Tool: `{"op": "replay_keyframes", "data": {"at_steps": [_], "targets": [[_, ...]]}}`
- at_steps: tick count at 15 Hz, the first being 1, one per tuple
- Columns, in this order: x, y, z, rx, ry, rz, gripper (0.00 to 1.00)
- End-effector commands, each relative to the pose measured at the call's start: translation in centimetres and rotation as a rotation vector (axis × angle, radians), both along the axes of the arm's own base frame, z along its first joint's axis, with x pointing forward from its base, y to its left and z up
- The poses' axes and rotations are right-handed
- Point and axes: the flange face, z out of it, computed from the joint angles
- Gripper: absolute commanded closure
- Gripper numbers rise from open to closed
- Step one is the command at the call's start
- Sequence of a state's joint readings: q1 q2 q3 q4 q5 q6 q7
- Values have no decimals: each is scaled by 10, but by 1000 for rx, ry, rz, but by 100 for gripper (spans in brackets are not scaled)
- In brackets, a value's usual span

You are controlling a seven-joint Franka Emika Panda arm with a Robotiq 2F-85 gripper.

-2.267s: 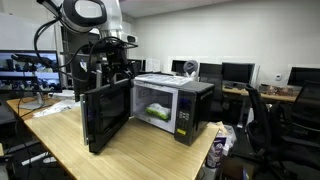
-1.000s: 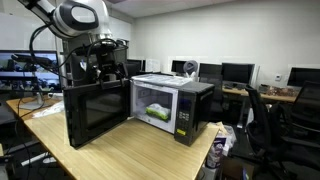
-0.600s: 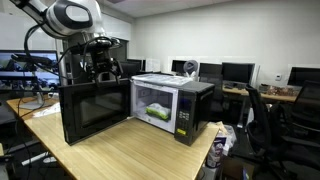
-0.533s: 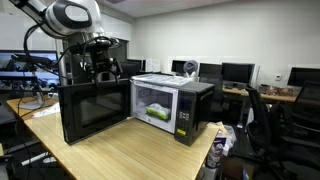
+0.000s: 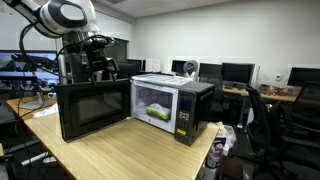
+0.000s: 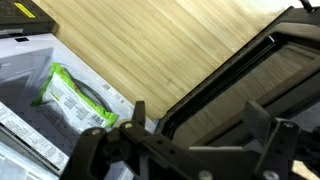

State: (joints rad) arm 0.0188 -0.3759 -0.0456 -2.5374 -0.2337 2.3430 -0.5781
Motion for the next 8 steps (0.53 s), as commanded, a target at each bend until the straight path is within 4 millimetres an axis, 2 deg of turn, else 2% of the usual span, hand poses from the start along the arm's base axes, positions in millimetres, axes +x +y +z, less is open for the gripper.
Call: {"op": "replay_keyframes", "data": {"at_steps": [1, 6, 8], "targets": [[-10, 10, 0, -27, -34, 23, 0], [-12, 19, 1, -33, -47, 51, 0], [-12, 15, 3, -24, -45, 43, 0]]}}
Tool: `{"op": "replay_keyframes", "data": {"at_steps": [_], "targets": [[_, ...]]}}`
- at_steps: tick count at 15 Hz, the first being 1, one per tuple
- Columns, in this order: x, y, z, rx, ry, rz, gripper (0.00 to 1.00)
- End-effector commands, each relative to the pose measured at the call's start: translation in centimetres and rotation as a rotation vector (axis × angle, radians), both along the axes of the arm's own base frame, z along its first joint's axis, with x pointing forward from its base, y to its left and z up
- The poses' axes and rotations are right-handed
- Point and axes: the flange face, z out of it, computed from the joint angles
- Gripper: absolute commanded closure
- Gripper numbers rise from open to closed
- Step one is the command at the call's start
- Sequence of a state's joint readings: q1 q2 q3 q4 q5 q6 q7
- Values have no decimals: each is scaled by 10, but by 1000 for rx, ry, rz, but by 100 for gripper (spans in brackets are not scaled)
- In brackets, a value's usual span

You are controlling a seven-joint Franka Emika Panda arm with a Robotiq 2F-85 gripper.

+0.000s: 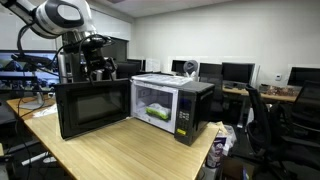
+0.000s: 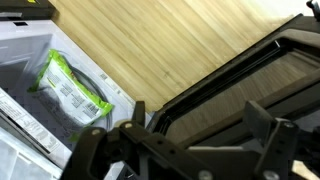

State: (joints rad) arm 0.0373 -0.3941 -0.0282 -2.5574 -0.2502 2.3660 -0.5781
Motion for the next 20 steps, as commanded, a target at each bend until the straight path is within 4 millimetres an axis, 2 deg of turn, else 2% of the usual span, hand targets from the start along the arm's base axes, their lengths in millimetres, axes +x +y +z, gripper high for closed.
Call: {"op": "replay_keyframes", "data": {"at_steps": [1, 4, 5, 7, 11, 16, 19, 20], "targets": [[-7, -6, 5, 2, -26, -13, 0], [-8, -27, 10, 30, -24, -52, 0], [-9, -42, 11, 63, -9, -84, 0], [-10, -65, 10, 117, 23, -146, 0], [-12, -98, 4, 275, 147, -225, 0], [-1, -122, -1, 524, 298, -249, 0], [10, -128, -3, 573, 329, -324, 0], [0, -123, -1, 541, 303, -303, 0]]}}
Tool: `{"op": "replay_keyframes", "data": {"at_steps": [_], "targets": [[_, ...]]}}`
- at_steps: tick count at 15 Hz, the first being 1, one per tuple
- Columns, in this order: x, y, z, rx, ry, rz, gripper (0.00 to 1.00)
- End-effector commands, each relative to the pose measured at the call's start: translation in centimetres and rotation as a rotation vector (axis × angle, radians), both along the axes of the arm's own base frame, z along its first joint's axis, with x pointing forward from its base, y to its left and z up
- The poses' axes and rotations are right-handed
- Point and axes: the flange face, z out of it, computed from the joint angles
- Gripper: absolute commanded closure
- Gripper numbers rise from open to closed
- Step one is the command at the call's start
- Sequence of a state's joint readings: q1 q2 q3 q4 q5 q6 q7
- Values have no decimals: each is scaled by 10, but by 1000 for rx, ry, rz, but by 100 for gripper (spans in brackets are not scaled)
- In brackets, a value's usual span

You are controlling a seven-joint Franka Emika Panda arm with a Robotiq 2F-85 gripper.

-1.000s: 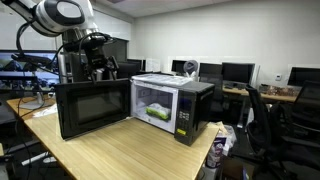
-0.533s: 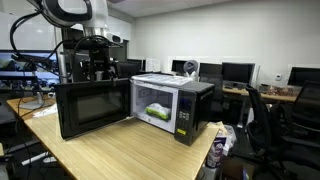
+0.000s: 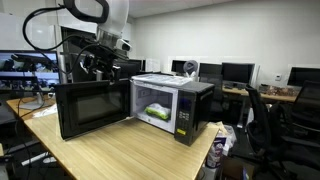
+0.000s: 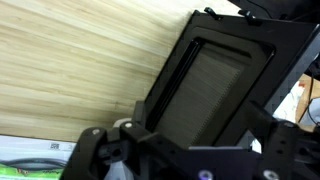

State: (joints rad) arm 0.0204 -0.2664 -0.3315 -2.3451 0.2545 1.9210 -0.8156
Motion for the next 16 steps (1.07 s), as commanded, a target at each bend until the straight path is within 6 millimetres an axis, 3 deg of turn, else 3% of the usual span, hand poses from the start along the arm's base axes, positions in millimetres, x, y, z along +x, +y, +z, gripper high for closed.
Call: {"op": "replay_keyframes", "data": {"at_steps": [1, 9, 16], "targets": [[3, -2, -1, -2, 6, -4, 0], [6, 0, -4, 23, 4, 5, 0], [16, 9, -45, 441, -78, -169, 0]]}}
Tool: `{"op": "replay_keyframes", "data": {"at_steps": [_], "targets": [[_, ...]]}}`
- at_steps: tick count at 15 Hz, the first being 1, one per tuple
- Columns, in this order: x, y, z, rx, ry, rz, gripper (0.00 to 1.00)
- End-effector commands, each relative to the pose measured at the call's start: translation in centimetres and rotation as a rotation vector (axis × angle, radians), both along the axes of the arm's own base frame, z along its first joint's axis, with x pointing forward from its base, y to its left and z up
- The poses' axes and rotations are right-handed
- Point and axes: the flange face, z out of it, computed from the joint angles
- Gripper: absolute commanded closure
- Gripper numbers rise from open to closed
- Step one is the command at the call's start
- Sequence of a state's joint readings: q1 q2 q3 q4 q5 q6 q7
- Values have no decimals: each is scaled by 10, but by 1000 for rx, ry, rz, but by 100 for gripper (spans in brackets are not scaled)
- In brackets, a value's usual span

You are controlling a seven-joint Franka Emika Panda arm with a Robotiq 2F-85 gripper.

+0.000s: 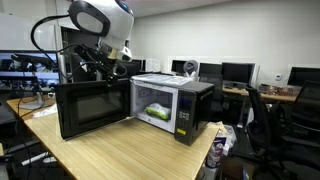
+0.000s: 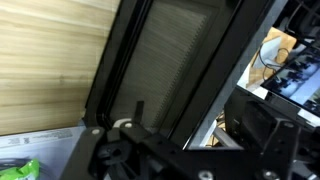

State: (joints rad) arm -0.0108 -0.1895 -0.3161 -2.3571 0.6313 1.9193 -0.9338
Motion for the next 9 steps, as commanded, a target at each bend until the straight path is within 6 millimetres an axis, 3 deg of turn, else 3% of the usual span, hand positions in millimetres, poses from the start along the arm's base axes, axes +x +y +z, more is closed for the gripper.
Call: {"op": "replay_keyframes", "data": {"at_steps": [1, 7, 8, 9], "targets": [[3, -8, -22, 177, -30, -99, 0], [-20, -44, -28, 418, -118, -339, 0], [-30, -59, -35, 479, -141, -413, 0], [-30, -54, -41, 466, -105, -405, 0]]}}
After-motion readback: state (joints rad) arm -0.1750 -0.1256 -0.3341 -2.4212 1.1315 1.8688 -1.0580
